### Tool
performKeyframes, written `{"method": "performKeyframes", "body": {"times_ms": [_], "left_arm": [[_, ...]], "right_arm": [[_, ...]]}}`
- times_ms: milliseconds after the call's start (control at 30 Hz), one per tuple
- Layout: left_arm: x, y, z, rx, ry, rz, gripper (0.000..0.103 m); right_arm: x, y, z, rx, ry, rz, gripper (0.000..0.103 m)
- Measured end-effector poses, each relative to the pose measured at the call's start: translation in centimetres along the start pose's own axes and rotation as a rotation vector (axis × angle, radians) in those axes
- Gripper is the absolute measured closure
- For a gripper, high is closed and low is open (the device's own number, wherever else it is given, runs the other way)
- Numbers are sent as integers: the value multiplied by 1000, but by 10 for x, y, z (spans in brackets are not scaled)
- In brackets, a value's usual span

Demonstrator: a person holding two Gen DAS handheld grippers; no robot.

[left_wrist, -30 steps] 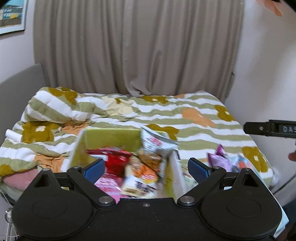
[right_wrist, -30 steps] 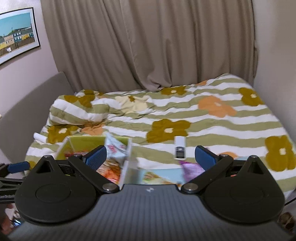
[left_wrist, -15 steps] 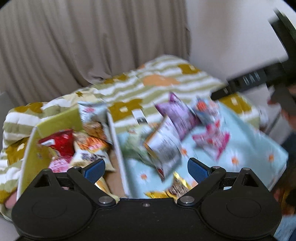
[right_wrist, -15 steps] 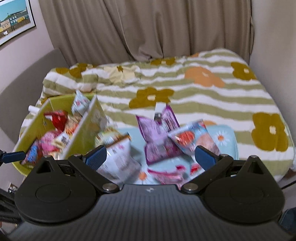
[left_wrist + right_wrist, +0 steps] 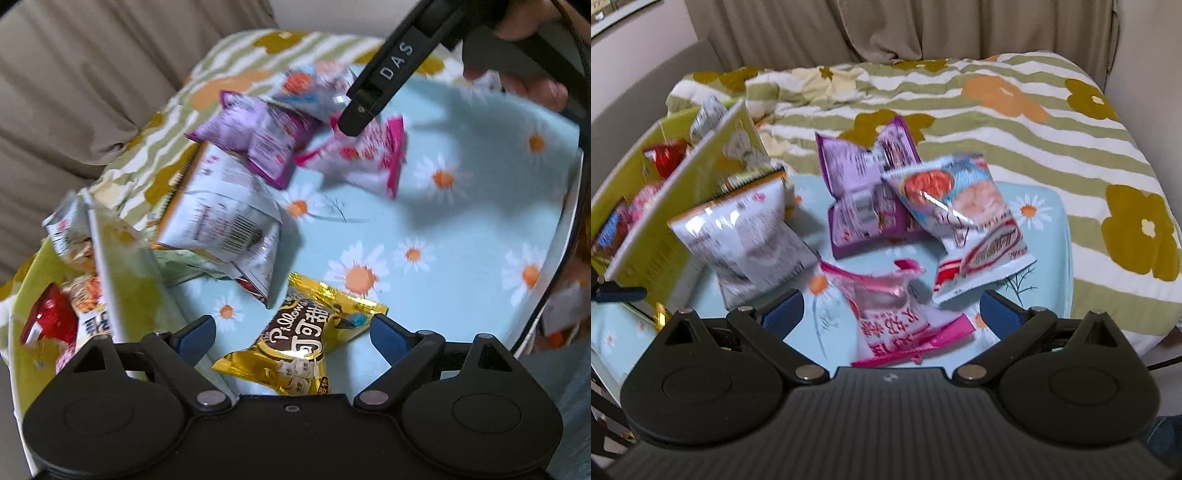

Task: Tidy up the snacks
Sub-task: 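Grasp the gold Pillows bag with left tool while right grasps pink rice-cracker bag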

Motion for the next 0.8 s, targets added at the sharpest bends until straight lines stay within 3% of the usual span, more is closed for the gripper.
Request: {"method": "performKeyframes", "body": {"times_ms": [67,233,467,733,800], "left_arm": [[0,12,-2,-27,18,-13,23],[-3,33,-9,-64,11,-50,26],[-1,54,-22,-138,-86,-111,47],[-7,54,-24,-126,-239,-140,56],[-6,51,-23,-113,-256,-138,57]], "right_arm": [[1,8,-4,-5,-6,9,0],[0,24,-13,-2,-21,27,0],[-4,41,-16,-6,-42,37,0],[-6,59,-16,-16,-79,23,0],[-6,64,-17,-33,-70,35,8]]}}
Point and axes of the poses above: each gripper's, at about its wrist camera, not at the fingertips, and y roughly the way its jaws point, x to its right, z to its top, the point moved 8 cm from there along y, roughly the way its jaws point, and after that the axes turned 3 degrees about -y, right-handed, at the moved point
